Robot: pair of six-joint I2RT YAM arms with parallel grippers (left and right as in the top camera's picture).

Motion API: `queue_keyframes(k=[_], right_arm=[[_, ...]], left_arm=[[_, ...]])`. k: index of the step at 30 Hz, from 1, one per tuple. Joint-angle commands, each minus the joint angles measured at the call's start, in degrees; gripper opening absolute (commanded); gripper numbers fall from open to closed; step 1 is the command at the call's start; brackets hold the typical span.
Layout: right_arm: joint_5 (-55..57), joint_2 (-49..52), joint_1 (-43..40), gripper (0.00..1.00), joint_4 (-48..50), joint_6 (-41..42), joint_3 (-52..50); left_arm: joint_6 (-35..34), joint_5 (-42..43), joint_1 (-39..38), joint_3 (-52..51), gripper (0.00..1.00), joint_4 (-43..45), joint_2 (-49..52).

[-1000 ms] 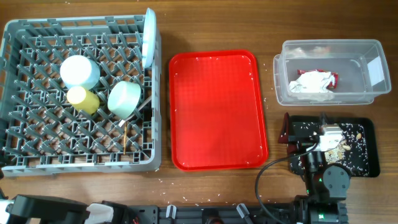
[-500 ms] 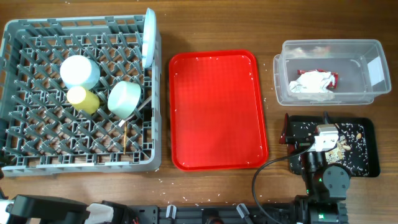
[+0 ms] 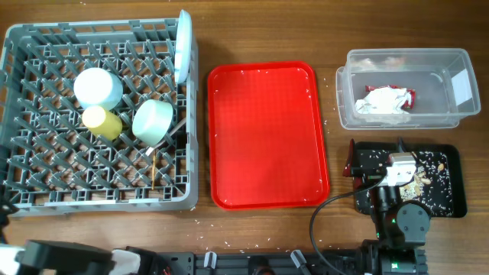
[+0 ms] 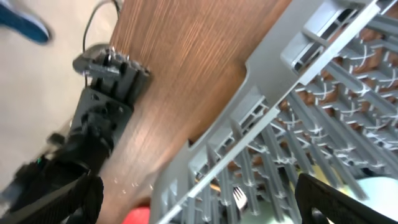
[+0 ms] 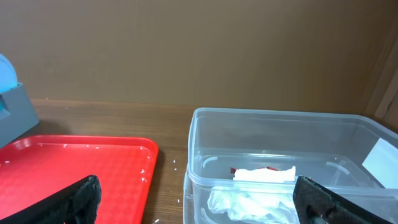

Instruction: Sort waste into correct bins and load items into the dishwasher rack

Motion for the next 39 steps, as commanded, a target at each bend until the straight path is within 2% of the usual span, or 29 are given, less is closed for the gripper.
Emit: queue_keyframes(k=[1,2,3,4,6,8,11,14,15,26,30,33,39], right_arm=[[0.8,-0.7,-0.3,1.0,0.1,0.9,-0.1],[0.8,-0.7,-0.3,1.0,0.1,0.9,-0.1],[0.8,-0.7,-0.3,1.0,0.1,1.0,-0.1],[0.8,-0.7,-0.3,1.0,0.1,0.9,-0.1],[0.8,-0.7,-0.3,1.0,0.1,0.9,-0.1],[0.8,-0.7,-0.3,1.0,0.1,0.9,-0.1],[0.8,-0.7,-0.3,1.0,0.1,0.9,-0.1],[0.8,-0.7,-0.3,1.0,0.1,0.9,-0.1],[0.8,-0.7,-0.3,1.0,0.1,0.9,-0.1],[0.8,-0.7,-0.3,1.0,0.1,0.9,-0.1],[0.8,-0.7,-0.3,1.0,0.1,0.9,-0.1],[0.8,-0.7,-0.3,1.0,0.1,0.9,-0.1],[0.8,-0.7,-0.3,1.0,0.1,1.0,-0.1]], left_arm=[[-1.2,-0.9,-8.2,-11.6,1.0,8.7,-12.2],[-1.3,1.3,-11.7,-16.3,1.0,14.1,-16.1],[-3.8,4.5,-20.8,-26.4,1.0,26.2,-23.5],[-5.8,4.7,-27.1,-32.5,1.0,33.9,-27.4],[-7.0,4.6,-39.1,-43.3,1.0,50.2,-33.6],[-7.0,-0.3,-51.4,-54.1,1.0,66.6,-40.5],[-7.0,-6.0,-62.7,-64.0,1.0,77.7,-49.4],[-6.4,-11.5,-67.2,-66.0,1.0,78.5,-55.3],[-4.3,-12.1,-68.1,-66.0,1.0,78.5,-56.4],[36.1,-12.2,-80.4,-66.2,1.0,79.7,-75.4],[50.8,-5.0,-81.1,-68.9,1.0,79.8,-80.0],[50.9,-3.6,-81.1,-73.9,1.0,82.2,-84.8],[45.9,-3.5,-80.6,-82.5,1.0,98.6,-84.8]])
